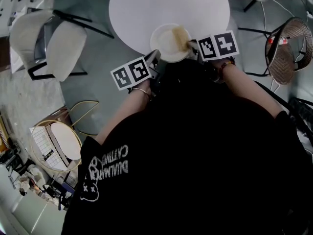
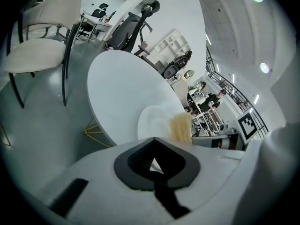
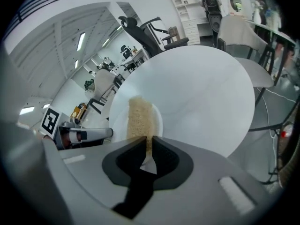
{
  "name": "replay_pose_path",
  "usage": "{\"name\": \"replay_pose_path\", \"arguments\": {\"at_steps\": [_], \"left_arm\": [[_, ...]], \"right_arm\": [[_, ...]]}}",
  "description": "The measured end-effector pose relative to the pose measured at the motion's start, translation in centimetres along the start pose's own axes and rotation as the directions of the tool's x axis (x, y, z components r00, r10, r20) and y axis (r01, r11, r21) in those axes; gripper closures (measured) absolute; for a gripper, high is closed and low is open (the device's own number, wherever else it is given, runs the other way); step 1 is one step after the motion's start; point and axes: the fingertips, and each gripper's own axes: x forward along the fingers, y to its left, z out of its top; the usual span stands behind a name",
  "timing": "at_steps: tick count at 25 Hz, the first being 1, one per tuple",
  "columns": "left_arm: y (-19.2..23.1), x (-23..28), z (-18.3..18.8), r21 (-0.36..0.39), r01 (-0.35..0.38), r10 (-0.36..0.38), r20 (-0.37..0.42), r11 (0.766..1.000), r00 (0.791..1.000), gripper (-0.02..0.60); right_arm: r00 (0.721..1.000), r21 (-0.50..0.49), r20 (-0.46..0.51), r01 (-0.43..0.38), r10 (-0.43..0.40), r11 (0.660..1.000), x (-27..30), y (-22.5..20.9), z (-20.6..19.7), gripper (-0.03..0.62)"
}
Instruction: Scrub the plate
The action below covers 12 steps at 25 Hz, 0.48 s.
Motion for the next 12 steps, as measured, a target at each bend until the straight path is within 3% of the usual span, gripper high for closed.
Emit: {"name": "replay_pose_path", "arguments": {"at_steps": [12], "left_arm": [[0.3, -0.3, -0.2, -0.009, -0.005, 0.005, 0.011, 1.0, 1.0, 0.581]], "right_arm": [[0.996, 0.1, 0.08, 0.032, -0.04, 0.995, -1.3, -1.9, 0.9, 0.553]]}}
